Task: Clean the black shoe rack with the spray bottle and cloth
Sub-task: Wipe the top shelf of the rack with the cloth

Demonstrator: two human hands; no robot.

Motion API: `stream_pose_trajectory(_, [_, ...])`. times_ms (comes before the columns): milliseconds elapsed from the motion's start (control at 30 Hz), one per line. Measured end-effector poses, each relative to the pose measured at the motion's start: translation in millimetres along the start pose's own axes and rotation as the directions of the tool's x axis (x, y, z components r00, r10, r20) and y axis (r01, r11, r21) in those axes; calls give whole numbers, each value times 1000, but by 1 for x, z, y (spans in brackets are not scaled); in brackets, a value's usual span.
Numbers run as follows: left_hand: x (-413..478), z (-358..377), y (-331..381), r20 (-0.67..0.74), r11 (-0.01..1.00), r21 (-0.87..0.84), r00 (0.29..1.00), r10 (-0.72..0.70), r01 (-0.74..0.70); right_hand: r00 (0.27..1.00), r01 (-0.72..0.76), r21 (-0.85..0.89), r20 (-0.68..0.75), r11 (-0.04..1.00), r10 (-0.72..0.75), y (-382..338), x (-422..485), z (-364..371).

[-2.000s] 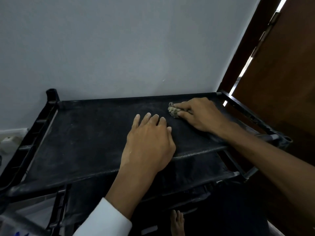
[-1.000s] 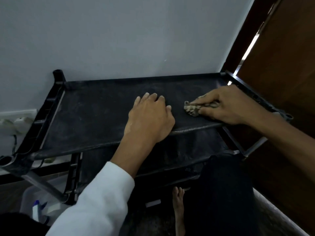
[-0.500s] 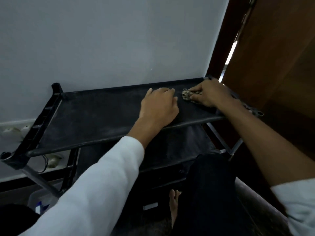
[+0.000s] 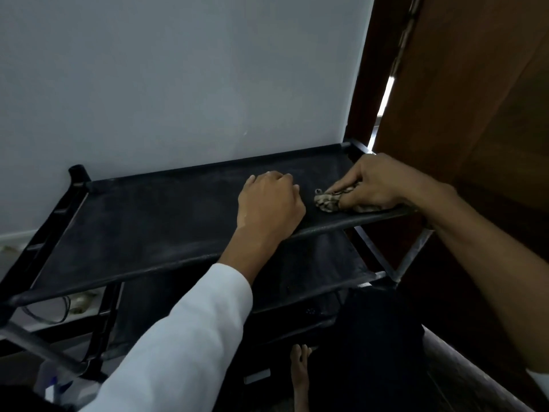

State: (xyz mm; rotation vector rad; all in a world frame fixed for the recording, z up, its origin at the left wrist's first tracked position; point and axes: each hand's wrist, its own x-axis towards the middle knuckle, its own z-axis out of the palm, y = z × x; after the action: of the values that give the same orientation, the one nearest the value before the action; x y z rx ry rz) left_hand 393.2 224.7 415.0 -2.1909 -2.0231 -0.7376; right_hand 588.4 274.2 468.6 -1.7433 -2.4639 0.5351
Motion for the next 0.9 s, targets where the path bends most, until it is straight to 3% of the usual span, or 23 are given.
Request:
stream_pose_trajectory(100, [3, -1, -2, 3, 998, 46, 1000, 30, -30, 999, -48, -40, -8, 998, 47, -5, 26, -5])
stream_pose_trajectory(300, [0, -4, -3, -30, 997, 64, 999, 45, -43, 977, -65, -122, -208, 990, 39, -11, 79, -5])
stream_pose_trajectory(367, [1, -5, -2, -57, 998, 59, 998, 35, -32, 985, -11, -165, -169, 986, -17, -6, 82, -6])
stream_pose_trajectory(500, [0, -6, -1, -118, 997, 70, 992, 35, -27, 991, 130, -221, 38, 967, -125, 7, 55, -13])
stream_pose_trajectory(633, [-3, -9, 1, -127, 997, 75, 992, 12, -3, 977, 176, -187, 150, 966, -149, 18, 14, -23])
stream_pose_trajectory(900, [-2, -6, -3, -149, 999, 34, 988, 34, -29, 957, 281, 35, 69, 959, -283, 7, -16, -4])
